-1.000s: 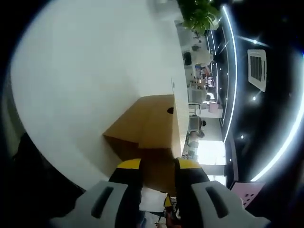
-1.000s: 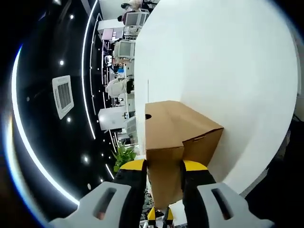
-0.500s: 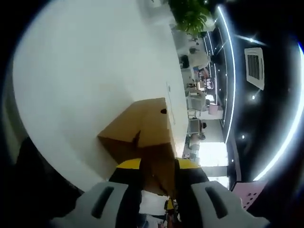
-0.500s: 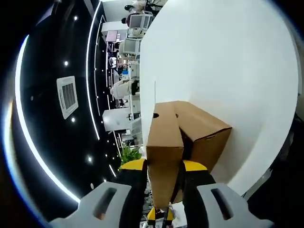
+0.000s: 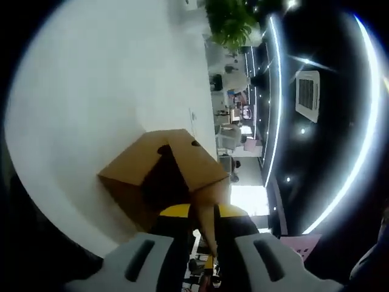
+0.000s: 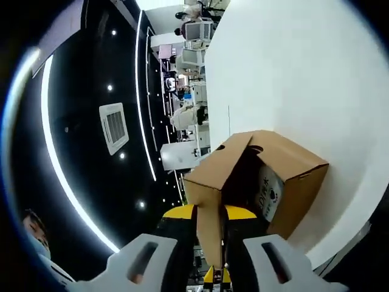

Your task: Operate the shoe box by opening the lid, removing the specified soft item, and placing it in the target area until the item is outside and the box remains undamaged.

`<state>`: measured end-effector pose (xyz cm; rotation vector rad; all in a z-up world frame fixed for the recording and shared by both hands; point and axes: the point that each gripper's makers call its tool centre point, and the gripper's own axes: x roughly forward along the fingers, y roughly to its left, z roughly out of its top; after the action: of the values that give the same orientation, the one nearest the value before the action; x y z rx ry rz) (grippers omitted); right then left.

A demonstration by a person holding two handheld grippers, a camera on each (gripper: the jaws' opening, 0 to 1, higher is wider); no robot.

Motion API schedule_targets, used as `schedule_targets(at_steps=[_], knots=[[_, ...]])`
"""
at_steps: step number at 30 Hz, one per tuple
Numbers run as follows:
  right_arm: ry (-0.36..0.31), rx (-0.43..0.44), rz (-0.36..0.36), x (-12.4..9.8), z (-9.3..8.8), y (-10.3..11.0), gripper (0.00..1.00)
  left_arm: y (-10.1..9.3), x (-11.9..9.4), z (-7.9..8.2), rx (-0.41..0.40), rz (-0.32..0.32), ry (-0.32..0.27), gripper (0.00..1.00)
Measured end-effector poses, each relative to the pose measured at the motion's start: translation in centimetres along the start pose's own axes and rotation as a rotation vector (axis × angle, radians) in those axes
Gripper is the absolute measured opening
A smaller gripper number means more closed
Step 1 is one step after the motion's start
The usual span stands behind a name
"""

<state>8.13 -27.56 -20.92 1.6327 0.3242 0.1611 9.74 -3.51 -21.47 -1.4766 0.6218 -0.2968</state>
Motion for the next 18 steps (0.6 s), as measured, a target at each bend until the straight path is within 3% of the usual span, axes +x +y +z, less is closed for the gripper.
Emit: schedule_targets(at_steps=[10,18], knots=[[-0.028,-0.018,0.057,0.6,0.3,1.3,0.09,-1.3,0.4,0.6,0.043,-0.033,0.015,0.1],[-0.01,-0.015,0.065,1.1,0.4,1.9,0.09,-1.7,0.7,0.5,0.033,-0.051,0.022,0.09]])
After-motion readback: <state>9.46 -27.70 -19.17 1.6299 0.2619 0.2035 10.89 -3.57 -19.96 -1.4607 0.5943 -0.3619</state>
